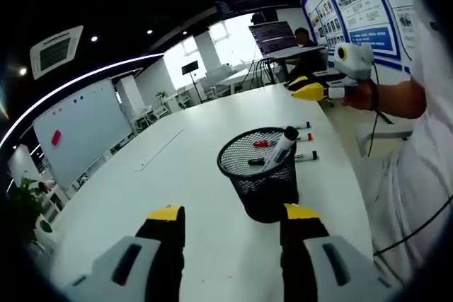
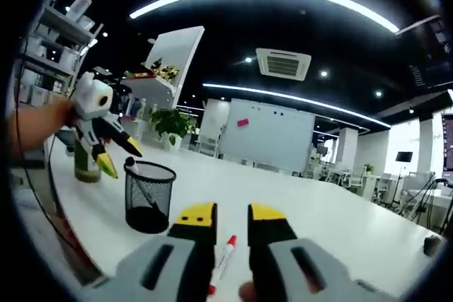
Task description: Pick up the whiteboard markers from the pen holder and place them facing the whiteboard neatly
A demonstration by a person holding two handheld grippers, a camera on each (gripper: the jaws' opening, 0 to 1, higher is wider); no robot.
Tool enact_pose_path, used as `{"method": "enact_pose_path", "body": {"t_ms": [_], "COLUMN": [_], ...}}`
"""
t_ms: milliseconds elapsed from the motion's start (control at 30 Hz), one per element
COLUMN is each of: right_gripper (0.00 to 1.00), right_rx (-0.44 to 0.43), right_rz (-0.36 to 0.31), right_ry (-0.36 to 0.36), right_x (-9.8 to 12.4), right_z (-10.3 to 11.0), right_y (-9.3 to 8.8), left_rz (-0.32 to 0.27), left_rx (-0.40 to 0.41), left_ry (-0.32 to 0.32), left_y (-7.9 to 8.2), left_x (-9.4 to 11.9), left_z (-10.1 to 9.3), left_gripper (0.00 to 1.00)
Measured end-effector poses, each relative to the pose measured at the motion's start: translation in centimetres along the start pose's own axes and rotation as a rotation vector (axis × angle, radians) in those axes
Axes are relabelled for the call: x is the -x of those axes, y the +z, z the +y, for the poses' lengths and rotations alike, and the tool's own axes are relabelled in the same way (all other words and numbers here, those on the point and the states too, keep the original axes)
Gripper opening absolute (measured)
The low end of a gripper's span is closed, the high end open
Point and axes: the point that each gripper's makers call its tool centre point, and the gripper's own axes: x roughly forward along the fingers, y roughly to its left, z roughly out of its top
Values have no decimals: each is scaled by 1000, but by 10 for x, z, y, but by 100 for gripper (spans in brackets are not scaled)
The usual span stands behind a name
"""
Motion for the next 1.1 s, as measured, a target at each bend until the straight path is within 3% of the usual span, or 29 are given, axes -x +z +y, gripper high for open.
{"method": "enact_pose_path", "body": {"t_ms": [567, 700, 967, 1100], "right_gripper": [19, 20, 21, 23], "right_rx": [-40, -97, -123, -132], "right_rz": [-39, -36, -40, 5], "right_ry": [64, 162, 267, 329], "right_x": [-16, -18, -22, -26], "right_z": [15, 31, 47, 61], "right_y": [30, 35, 45, 41], "left_rz": [-1, -3, -6, -6], "left_rx": [0, 0, 0, 1], "left_ry": [1, 1, 3, 4], "left_y": [1, 2, 2, 3], "left_x": [0, 0, 1, 1], "left_z": [-2, -2, -3, -4], "left_gripper": [55, 55, 55, 55]}}
